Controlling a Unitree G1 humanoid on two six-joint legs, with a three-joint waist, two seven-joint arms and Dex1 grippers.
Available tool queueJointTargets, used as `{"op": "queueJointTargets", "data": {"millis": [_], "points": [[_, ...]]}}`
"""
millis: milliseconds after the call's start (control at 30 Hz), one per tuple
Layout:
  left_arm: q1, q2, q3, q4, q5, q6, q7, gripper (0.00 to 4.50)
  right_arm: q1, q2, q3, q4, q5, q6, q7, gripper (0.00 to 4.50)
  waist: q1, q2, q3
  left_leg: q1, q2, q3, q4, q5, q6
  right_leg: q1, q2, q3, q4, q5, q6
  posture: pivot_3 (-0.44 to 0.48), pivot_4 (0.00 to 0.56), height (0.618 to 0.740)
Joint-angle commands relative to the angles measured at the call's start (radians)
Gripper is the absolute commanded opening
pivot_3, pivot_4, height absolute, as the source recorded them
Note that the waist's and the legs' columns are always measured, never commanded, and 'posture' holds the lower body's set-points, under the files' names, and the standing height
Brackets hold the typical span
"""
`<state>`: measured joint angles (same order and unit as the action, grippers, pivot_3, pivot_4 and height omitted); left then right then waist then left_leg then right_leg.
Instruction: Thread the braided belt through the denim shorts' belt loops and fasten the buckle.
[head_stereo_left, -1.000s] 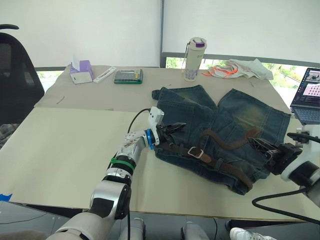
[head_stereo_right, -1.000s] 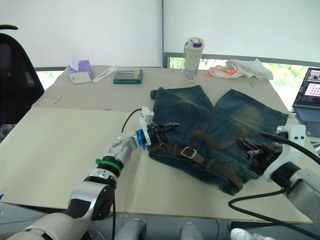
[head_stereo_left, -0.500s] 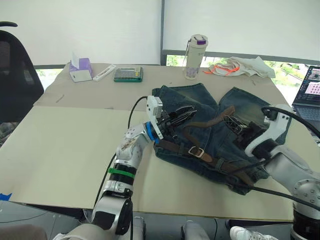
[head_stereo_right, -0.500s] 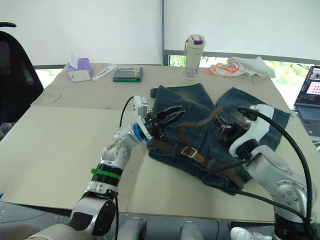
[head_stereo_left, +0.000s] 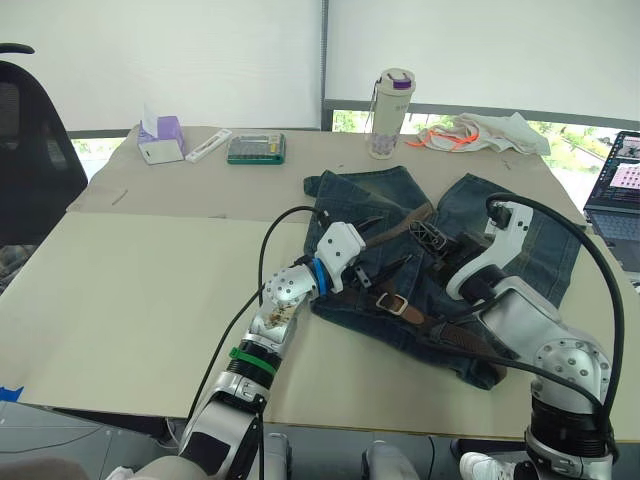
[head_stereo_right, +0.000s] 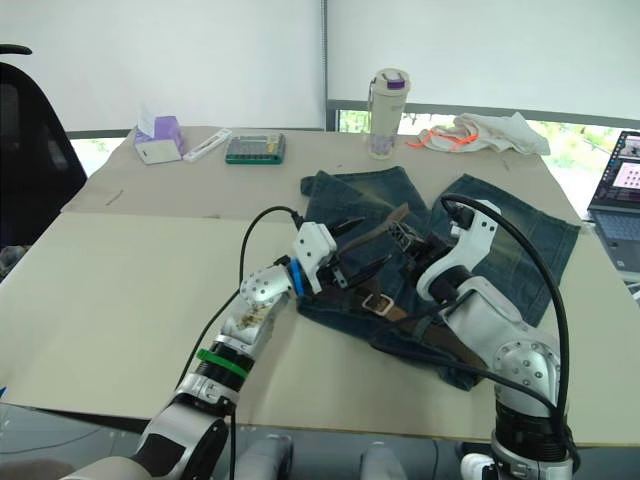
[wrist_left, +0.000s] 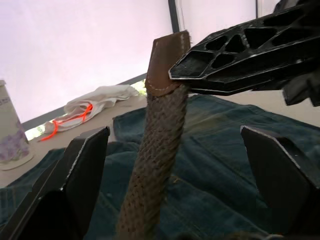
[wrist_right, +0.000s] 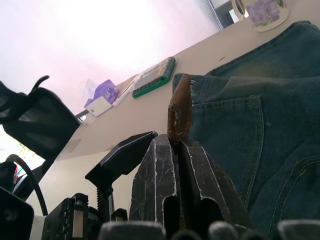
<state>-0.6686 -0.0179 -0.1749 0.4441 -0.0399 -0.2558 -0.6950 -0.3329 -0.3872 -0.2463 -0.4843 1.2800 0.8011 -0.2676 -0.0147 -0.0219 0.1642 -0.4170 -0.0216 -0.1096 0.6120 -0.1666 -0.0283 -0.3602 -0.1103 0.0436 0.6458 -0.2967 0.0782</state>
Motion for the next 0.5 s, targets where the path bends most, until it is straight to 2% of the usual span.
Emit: {"op": "queueJointTargets", "data": {"millis": [33,100,133,267,500], "points": [[-0.027,-0.001,-0.012,0.011,0.016,-0.069,0.023,4.46,0.002,0.0,-0.011,-0.062,0.027,-0.018,-0.016,0.0,-0.002,0.0,0.0,0.0,0.0,0.0,0.0,0.0,0.0,0.0,0.0,0.0,0.0,0.0,0.0,0.0,0.15,0.74],[-0.034,-0.004,-0.017,0.026,0.027,-0.097,0.039,4.46,0.013,0.003,-0.011,-0.078,0.038,-0.018,-0.034,0.0,-0.001,0.0,0.0,0.0,0.0,0.0,0.0,0.0,0.0,-0.001,0.0,0.0,0.001,0.0,0.0,0.0,0.15,0.74],[-0.039,-0.004,-0.02,0.03,0.034,-0.115,0.049,4.21,0.017,0.003,-0.01,-0.085,0.042,-0.018,-0.042,0.0,-0.001,0.0,0.0,0.0,0.0,0.0,0.0,0.0,0.0,-0.001,0.0,0.0,0.001,0.0,0.0,0.0,0.15,0.74],[-0.044,0.002,-0.023,0.041,0.039,-0.18,0.055,2.96,0.025,0.012,-0.002,-0.094,0.035,-0.026,-0.072,0.0,-0.002,0.0,0.0,0.0,0.0,0.0,0.0,0.0,0.0,-0.001,0.0,0.0,0.001,0.0,0.0,0.0,0.15,0.74],[-0.037,0.011,-0.022,0.059,0.035,-0.177,0.062,0.63,0.015,0.033,0.017,-0.086,0.024,-0.031,-0.079,0.0,-0.002,0.0,0.0,0.0,0.0,0.0,0.0,0.0,0.0,-0.001,0.0,0.0,0.001,0.0,0.0,0.0,0.15,0.74]]}}
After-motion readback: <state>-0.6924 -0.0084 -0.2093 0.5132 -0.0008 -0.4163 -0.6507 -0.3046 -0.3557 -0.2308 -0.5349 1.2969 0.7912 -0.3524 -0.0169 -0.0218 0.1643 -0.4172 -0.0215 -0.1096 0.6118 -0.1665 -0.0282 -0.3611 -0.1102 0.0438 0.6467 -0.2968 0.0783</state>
